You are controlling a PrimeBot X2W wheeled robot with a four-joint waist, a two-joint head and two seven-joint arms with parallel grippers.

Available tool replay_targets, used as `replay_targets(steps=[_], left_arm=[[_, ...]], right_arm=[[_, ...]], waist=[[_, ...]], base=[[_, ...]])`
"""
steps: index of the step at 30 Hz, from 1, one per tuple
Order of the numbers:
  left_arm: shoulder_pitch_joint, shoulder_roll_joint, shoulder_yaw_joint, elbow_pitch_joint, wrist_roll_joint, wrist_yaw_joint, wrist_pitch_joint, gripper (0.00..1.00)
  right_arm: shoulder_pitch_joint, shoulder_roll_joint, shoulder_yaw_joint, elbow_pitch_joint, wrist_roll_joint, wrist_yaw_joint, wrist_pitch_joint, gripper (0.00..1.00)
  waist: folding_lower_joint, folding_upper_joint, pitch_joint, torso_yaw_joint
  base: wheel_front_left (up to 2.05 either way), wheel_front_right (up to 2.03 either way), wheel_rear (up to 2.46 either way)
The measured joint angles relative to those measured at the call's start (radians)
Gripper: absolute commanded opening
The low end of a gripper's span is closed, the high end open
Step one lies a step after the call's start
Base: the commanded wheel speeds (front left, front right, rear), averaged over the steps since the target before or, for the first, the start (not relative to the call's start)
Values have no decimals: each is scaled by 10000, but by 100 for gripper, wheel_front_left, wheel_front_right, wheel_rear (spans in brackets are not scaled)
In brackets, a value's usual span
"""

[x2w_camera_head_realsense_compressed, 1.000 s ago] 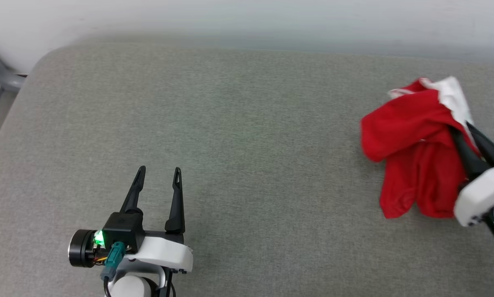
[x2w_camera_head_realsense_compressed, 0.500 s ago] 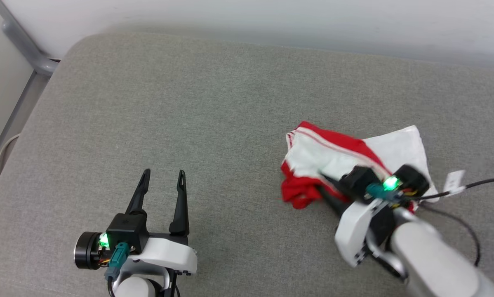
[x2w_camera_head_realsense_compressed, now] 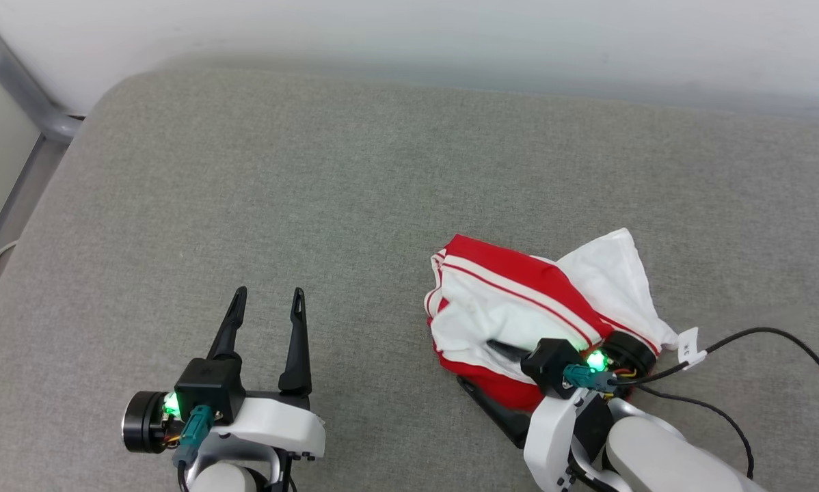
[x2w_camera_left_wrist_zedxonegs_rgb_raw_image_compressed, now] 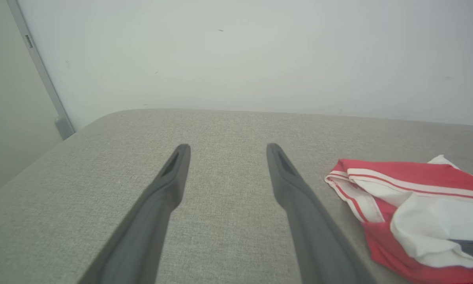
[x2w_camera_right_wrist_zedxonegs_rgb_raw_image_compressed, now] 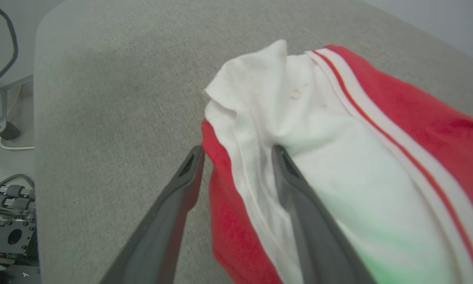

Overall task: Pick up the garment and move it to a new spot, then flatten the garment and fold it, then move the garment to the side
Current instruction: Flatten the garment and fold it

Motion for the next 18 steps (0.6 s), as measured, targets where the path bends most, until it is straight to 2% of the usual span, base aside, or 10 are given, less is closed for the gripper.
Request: replay_targets(steps=[4,8,13,18], left_arm=[[81,0,58,31,29,-27,0,100],[177,0,144,6,104,-38,0,100],[286,2,188,-130,226,-82,0,100],[287,0,190,-336,485,-151,0,100]], right_arm=[[-92,-88,-182,-593,86,-2,-518,100],[-85,-401,-704,-1739,117,0,-640,100],[-81,-849,-2518,-3143,-222,0,-483,100],[-292,-1333,-4656,-3766,-708,-2,194,100]], waist=[[0,0,-193,-146],[0,0,-401,-281],[-1,0,-543,-391],[-1,0,-463,-368]], base=[[0,0,0],[0,0,0],[0,0,0],[0,0,0]])
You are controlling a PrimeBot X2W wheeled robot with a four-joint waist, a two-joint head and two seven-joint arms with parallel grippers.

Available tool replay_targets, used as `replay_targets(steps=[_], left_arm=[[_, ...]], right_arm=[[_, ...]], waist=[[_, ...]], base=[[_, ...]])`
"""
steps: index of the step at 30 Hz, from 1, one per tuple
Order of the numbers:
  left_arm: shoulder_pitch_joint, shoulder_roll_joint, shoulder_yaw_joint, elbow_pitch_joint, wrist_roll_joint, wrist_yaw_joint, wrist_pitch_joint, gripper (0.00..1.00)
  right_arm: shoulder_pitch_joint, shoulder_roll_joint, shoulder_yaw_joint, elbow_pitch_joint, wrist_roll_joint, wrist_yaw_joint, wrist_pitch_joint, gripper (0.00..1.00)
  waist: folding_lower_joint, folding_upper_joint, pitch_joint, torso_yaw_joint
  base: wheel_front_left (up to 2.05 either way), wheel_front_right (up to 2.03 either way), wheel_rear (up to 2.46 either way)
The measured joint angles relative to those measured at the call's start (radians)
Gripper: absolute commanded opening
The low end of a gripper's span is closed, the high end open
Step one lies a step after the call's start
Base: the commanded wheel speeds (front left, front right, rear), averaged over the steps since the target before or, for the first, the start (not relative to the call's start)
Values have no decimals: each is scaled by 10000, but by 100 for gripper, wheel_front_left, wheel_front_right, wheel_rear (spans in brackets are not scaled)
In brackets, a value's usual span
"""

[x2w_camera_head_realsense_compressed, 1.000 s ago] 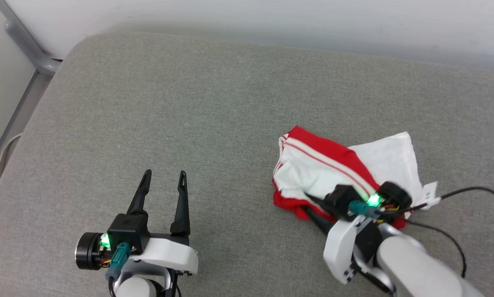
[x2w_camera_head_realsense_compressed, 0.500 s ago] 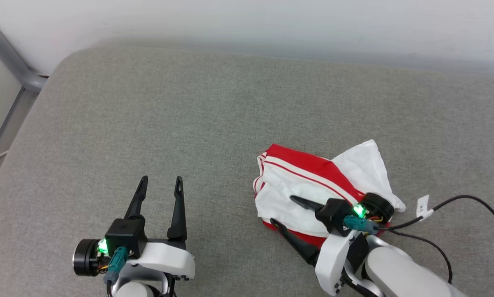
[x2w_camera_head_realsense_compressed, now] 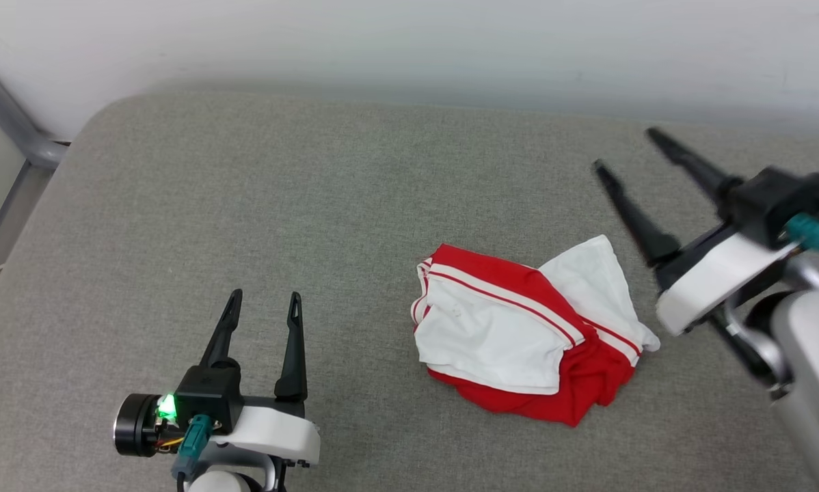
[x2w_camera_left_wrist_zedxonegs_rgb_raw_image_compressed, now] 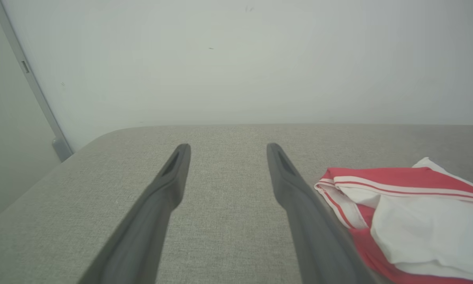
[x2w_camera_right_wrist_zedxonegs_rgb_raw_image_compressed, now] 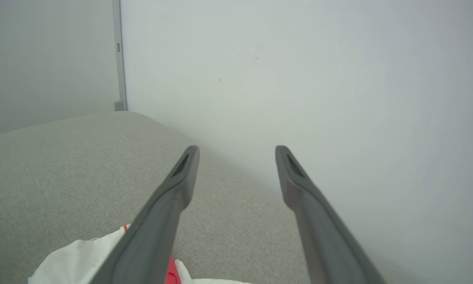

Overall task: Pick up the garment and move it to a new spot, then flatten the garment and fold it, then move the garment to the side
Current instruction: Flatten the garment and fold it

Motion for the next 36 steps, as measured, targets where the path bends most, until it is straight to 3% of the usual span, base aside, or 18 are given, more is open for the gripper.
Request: replay_targets(steps=[4,8,15,20,26,36], left_arm=[[-58,4,-46,-115,111,-29,0,100],[-250,0,-178,-211,111,-40,0,100],[-510,2,-485,-336,123,48,0,100],[-800,2,-746,-418,100,128,0,100],[-1098,2,-1089,-468,-94,297,0,100],[-1409,4,-1329,-435,-320,487,0,100]], right_arm=[[-349,-552,-857,35,-215,2,1223,100],[-807,-940,-1210,391,322,2,2573,100],[-1385,-2196,61,872,1695,2,5584,100],[-1801,-2560,1154,972,2485,2,6903,100],[-2292,-2658,2213,1626,2654,2,7350,100],[-2672,-2579,3593,3329,2895,-23,6757,100]], waist=[[1,0,199,72],[0,0,442,199],[1,0,948,507],[1,0,1364,771],[1,0,1857,1135],[-1,0,2427,1577]], base=[[0,0,0],[0,0,0],[0,0,0],[0,0,0],[0,0,0],[0,0,0]])
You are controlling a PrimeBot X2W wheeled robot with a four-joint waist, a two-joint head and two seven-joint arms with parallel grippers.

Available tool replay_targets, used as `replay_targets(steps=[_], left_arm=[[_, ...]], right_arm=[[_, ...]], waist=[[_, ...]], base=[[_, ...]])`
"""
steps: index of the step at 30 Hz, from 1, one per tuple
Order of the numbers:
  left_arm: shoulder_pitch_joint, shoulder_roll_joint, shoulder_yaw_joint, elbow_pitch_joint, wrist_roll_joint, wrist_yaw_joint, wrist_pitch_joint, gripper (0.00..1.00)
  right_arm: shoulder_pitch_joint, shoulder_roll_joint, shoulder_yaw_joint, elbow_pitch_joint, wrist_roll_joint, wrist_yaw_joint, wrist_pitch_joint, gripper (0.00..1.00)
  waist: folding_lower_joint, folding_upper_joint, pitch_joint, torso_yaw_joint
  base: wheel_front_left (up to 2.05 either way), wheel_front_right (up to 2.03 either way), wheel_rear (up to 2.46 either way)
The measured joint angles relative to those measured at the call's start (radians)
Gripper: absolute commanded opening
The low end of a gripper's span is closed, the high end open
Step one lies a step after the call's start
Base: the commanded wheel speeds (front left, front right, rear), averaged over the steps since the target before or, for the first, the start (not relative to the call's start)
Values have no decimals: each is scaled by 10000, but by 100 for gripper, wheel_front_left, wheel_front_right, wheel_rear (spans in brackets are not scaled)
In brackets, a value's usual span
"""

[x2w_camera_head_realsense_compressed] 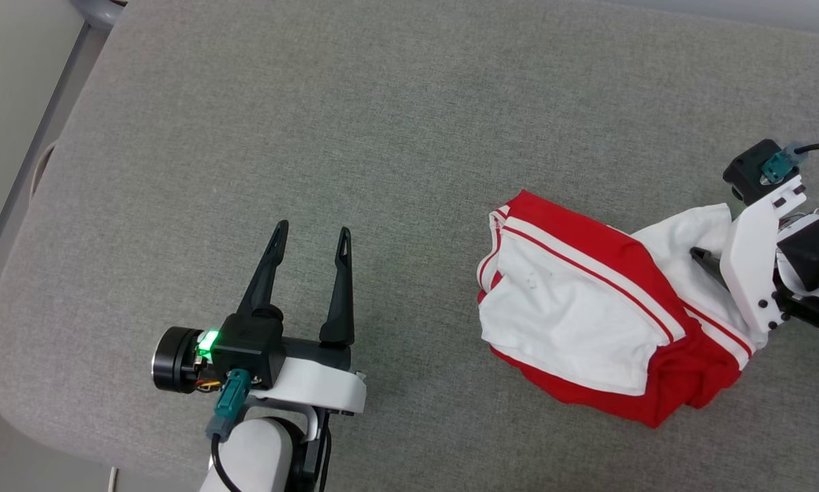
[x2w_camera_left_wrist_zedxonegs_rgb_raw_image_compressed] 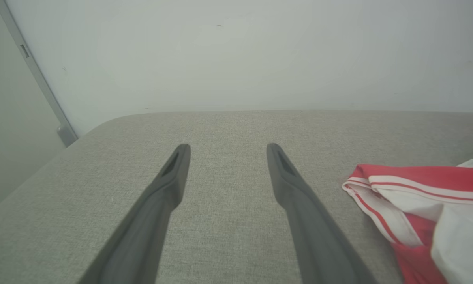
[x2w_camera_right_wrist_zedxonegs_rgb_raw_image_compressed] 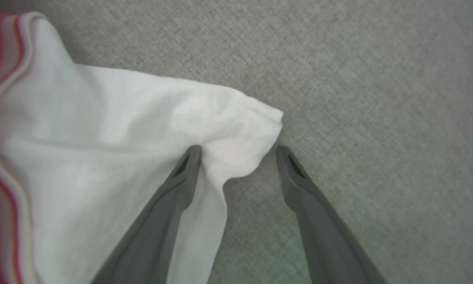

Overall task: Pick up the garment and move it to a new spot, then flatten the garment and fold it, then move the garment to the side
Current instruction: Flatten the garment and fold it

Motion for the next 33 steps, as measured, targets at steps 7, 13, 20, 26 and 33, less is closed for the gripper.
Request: replay_targets(steps=[7,13,20,26,33], left_arm=[[-4,-4,23,117,-2,33,0,100],[119,-4,102,268,21,-10,0,100],[656,-4,345,385,194,-98,0,100],[1115,-2,608,343,282,-190,0,100],[1361,-6,679,328,282,-276,0,100]], right_arm=[[-361,105,838,368,351,6,-1129,0],[-570,445,945,462,439,21,-2658,0],[-594,447,823,-614,163,23,-4128,0],[263,94,-299,-2086,-132,23,-4642,0],[2255,40,-2884,-3313,-512,23,-4422,0]], waist=[[1,0,-150,-167],[3,0,-644,-371],[2,0,-1471,-647],[2,0,-2002,-1076],[1,0,-2400,-1661]], base=[[0,0,0],[0,0,0],[0,0,0],[0,0,0],[0,0,0]])
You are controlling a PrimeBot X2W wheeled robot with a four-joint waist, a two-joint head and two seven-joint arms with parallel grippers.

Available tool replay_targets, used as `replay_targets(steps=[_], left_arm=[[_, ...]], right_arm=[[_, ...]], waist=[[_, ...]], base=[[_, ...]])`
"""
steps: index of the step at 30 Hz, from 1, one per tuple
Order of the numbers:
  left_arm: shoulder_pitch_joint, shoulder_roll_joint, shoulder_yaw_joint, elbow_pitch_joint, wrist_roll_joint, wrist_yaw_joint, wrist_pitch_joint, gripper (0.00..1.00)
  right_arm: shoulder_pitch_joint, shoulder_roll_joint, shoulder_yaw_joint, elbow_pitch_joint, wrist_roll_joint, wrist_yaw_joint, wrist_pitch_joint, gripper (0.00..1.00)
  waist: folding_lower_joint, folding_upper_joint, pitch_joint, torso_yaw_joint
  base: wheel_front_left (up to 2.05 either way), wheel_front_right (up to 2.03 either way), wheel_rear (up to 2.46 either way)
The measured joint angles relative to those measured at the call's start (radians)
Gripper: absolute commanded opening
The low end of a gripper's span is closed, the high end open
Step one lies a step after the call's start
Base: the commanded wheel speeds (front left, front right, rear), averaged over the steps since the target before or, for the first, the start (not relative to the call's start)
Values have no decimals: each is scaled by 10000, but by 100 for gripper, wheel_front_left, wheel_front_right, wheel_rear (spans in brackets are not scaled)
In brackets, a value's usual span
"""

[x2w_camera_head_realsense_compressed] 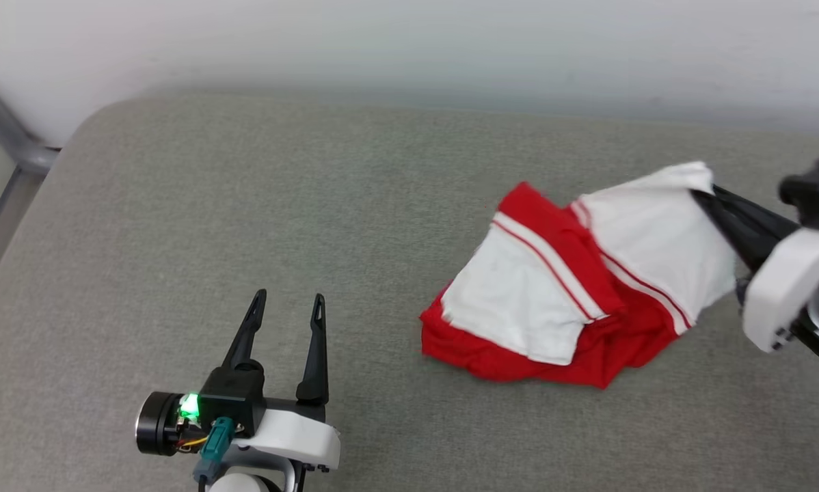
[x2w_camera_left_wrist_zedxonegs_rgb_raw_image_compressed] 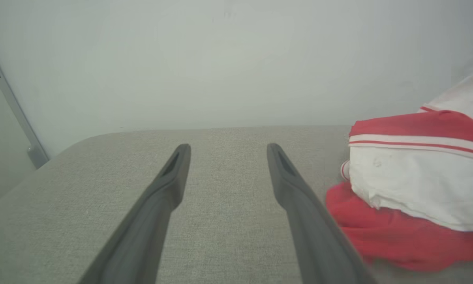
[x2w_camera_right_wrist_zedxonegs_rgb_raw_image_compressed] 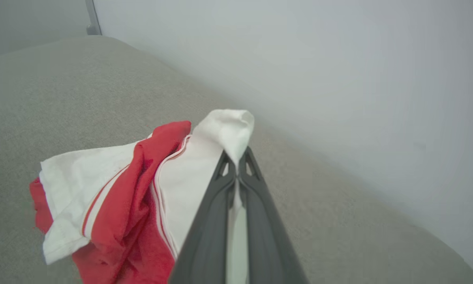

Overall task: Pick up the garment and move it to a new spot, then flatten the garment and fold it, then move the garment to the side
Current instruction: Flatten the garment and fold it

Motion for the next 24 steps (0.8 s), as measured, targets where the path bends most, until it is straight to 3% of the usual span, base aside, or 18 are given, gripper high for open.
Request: replay_targets(steps=[6,16,24], left_arm=[[81,2,33,21,6,-48,0,100],[83,0,35,79,33,-127,0,100],[41,2,73,140,75,-211,0,100]], right_arm=[[2047,596,-2431,-109,-320,0,407,0],[4174,1570,-5499,2261,-727,0,355,0],[4521,2036,-6165,4890,-892,2,435,0]], waist=[[0,0,-179,-392],[0,0,-86,-510],[0,0,68,-404]], base=[[0,0,0],[0,0,0],[0,0,0]])
